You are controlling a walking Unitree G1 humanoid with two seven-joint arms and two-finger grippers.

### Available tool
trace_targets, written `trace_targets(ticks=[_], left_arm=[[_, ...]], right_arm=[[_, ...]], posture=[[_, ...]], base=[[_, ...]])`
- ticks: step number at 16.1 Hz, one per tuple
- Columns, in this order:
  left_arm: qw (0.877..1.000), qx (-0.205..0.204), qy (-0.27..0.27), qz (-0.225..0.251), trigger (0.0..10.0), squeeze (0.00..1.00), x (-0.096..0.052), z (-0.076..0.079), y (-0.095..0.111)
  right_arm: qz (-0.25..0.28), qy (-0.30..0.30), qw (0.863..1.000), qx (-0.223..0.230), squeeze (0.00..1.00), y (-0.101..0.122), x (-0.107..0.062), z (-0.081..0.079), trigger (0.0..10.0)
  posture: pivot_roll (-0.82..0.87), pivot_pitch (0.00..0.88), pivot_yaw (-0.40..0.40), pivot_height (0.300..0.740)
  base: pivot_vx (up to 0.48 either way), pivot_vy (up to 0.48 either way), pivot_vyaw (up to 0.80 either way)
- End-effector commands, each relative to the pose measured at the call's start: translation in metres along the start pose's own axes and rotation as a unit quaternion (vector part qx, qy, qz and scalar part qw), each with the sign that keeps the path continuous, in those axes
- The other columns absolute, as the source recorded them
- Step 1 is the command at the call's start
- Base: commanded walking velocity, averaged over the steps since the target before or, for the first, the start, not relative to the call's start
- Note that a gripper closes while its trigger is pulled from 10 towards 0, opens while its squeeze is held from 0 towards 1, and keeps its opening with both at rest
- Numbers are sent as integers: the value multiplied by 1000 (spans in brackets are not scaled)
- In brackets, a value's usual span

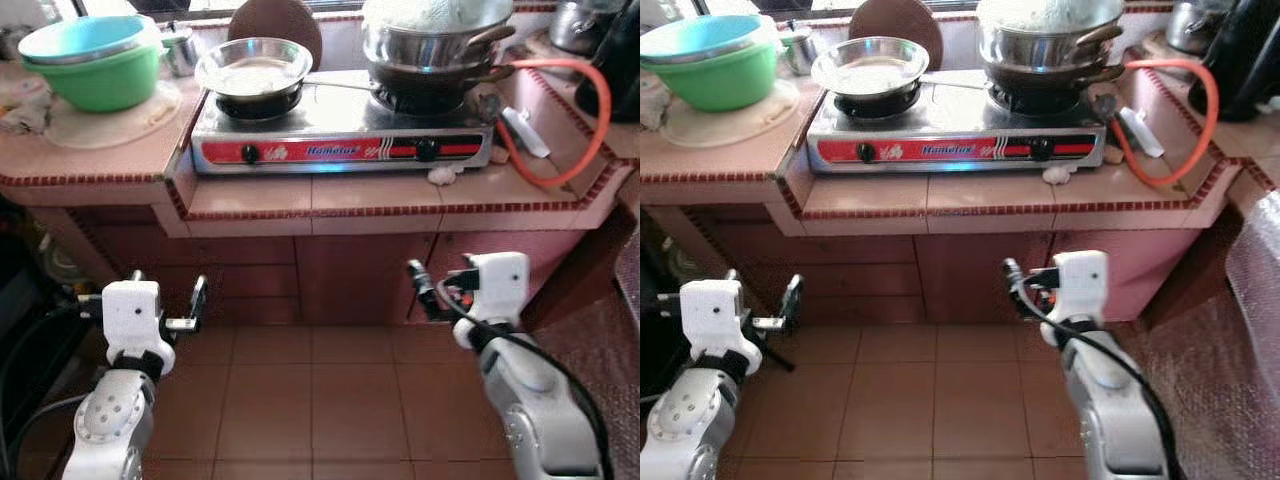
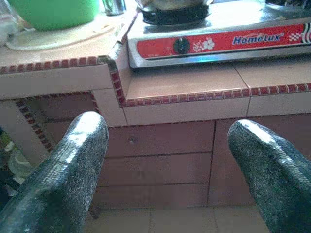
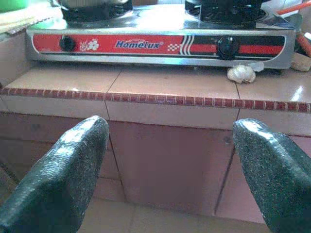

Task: Kitchen organization

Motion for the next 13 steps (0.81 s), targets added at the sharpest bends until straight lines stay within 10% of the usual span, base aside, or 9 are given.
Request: trace_targets(ticks=[1, 13], left_arm=[[1000, 4, 6, 10, 10000, 0, 4, -3, 5], [1000, -7, -10, 27, 10000, 0, 12, -4, 11]], right_arm=[[-1, -6, 1000, -1, 0, 2, 0, 3, 10000], [4, -9, 1000, 4, 0, 3, 4, 1, 10000]], posture=[[-136, 93, 60, 740], [-139, 83, 69, 740]], base=[[0, 0, -800], [0, 0, -798]])
Point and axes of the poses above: a point about 5 cm out from each wrist's last joint towards the gripper, its own x axis pointing out of the wrist towards the gripper, its own y axis along the axis of the wrist's last joint, z = x × y, the point moved 2 cm from there along x, pointing out of the wrist towards the gripper, and after that the axes turned 8 degrees about x, right-handed, at the moved point
